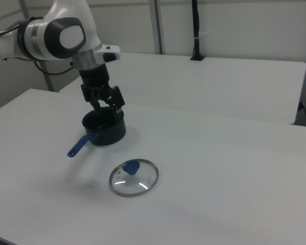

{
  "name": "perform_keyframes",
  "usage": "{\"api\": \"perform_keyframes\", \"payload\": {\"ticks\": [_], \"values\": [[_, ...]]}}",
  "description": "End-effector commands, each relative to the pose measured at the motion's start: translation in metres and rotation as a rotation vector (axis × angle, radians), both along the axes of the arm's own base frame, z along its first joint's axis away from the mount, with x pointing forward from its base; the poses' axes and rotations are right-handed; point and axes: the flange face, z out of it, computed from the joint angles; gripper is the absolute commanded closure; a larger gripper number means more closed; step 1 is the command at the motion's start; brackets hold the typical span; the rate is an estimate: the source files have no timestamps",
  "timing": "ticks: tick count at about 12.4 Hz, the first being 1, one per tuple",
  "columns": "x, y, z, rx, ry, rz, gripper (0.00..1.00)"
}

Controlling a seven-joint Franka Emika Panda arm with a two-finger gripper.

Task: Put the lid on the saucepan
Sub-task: 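Move the open gripper toward the glass lid's blue knob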

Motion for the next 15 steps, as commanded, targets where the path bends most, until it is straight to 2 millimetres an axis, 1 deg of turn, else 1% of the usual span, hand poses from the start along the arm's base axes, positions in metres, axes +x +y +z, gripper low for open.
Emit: {"api": "perform_keyframes", "payload": {"ticks": [1,6,9,10,12,15], "values": [[-0.005,-0.004,0.004,0.014,0.004,0.018,0.0],[-0.002,-0.003,-0.001,0.016,0.006,0.02,0.0],[0.014,-0.008,-0.013,0.016,0.018,0.011,0.0],[0.017,-0.014,-0.019,0.016,0.014,0.004,0.0],[0.029,-0.026,-0.05,0.016,0.034,-0.01,0.0],[0.031,-0.037,-0.097,0.013,0.057,-0.013,0.0]]}}
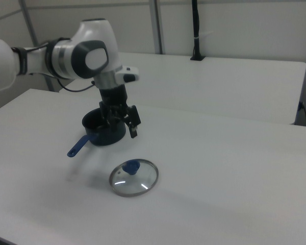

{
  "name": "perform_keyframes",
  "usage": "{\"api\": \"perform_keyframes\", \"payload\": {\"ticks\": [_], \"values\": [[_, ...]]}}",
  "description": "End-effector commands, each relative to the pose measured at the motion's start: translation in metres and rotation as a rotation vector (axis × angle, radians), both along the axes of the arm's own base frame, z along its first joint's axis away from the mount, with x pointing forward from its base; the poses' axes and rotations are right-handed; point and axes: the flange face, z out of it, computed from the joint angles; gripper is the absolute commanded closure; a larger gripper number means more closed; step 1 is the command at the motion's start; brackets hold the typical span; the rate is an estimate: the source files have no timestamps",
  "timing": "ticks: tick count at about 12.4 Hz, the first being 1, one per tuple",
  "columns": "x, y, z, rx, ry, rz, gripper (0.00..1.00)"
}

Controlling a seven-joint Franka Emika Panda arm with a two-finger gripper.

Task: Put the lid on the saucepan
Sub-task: 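Lower the gripper onto the blue knob and close on it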

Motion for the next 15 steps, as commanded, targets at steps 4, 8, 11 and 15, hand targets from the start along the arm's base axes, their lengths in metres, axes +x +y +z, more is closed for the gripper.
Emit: {"api": "perform_keyframes", "payload": {"ticks": [4,8,11,15], "values": [[-0.005,-0.011,-0.105,0.016,0.053,0.038,0.03],[-0.001,-0.016,-0.141,0.009,0.062,0.043,0.13],[0.002,-0.017,-0.142,0.008,0.043,0.042,0.35],[0.0,-0.025,-0.127,0.005,0.042,0.026,0.46]]}}
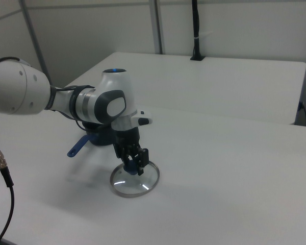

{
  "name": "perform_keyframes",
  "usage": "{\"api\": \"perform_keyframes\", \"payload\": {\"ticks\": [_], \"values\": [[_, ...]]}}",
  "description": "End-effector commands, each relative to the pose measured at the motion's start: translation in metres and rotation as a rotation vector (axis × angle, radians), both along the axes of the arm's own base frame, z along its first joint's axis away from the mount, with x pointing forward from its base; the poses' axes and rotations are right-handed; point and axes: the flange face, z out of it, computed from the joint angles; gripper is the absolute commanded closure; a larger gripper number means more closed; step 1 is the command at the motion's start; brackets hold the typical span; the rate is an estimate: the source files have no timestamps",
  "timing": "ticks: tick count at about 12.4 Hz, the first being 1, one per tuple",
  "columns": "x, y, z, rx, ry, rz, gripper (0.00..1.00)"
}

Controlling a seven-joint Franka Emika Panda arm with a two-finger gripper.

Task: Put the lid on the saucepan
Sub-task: 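Lower the gripper onto the blue knob and close on it, then lift the glass lid and carry it toward the saucepan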

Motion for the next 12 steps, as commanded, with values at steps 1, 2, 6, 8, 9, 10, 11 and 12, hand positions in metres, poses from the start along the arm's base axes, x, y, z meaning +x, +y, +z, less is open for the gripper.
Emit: {"api": "perform_keyframes", "payload": {"ticks": [1,2,6,8,9,10,11,12], "values": [[-0.003,-0.008,0.027,-0.003,-0.021,0.0,0.47],[0.002,-0.011,0.041,-0.005,-0.021,-0.018,0.47],[0.029,-0.01,0.126,-0.02,-0.026,-0.044,0.47],[0.046,0.012,0.15,-0.042,-0.056,-0.09,0.46],[0.057,0.027,0.152,-0.051,-0.058,-0.127,0.46],[0.068,0.054,0.154,-0.059,-0.056,-0.135,0.46],[0.076,0.083,0.148,-0.069,-0.041,-0.137,0.46],[0.08,0.11,0.143,-0.081,-0.047,-0.154,0.46]]}}
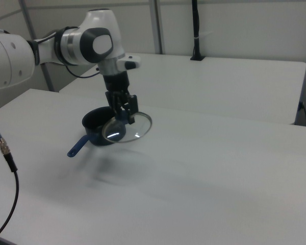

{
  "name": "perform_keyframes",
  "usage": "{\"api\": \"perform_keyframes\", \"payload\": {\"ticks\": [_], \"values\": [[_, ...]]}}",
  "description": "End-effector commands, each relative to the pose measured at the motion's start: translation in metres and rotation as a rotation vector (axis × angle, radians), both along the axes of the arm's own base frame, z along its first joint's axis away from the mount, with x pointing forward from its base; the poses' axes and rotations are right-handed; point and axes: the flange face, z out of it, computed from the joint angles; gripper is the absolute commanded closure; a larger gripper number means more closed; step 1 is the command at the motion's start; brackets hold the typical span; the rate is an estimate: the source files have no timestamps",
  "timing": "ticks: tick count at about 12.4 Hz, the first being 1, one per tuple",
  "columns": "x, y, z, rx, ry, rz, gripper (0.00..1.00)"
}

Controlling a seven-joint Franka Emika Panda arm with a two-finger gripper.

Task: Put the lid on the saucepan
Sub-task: 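Lift the glass lid and carry it toward the saucepan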

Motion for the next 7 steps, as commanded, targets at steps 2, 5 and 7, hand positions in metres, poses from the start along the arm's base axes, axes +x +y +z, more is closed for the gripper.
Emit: {"api": "perform_keyframes", "payload": {"ticks": [2,5,7], "values": [[0.022,0.107,-0.021,-0.061,-0.002,-0.056,0.46],[0.024,0.161,-0.026,-0.07,-0.044,-0.086,0.46],[0.027,0.18,-0.022,-0.062,-0.093,-0.125,0.46]]}}
